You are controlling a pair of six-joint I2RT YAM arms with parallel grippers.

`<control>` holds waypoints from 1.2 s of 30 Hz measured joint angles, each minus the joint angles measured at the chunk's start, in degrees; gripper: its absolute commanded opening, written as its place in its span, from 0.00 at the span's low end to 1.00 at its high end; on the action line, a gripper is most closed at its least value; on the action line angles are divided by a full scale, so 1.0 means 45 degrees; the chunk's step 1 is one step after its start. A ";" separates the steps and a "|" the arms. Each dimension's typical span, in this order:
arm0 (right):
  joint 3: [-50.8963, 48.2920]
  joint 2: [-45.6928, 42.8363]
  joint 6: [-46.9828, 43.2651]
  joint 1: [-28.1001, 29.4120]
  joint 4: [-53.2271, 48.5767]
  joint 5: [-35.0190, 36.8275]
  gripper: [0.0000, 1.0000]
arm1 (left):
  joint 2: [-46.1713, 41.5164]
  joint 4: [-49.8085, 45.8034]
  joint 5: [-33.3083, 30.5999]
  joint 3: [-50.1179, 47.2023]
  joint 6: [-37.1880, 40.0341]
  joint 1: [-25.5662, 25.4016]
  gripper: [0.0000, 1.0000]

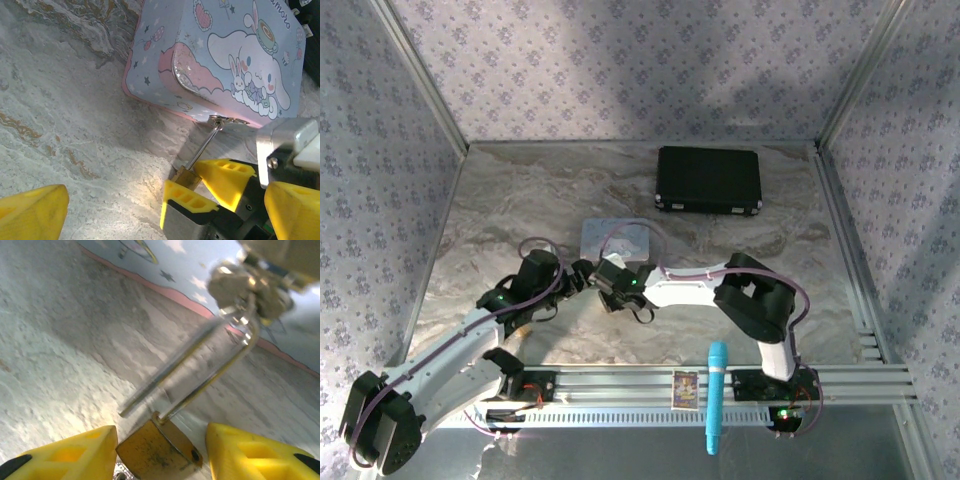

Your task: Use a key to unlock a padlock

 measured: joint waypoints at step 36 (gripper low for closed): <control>-0.3711 -0.1846 0.0578 -0.1700 0.4498 -0.3551 0.37 | 0.0355 0.0442 0.0010 0.0000 -0.0131 0.0000 1.00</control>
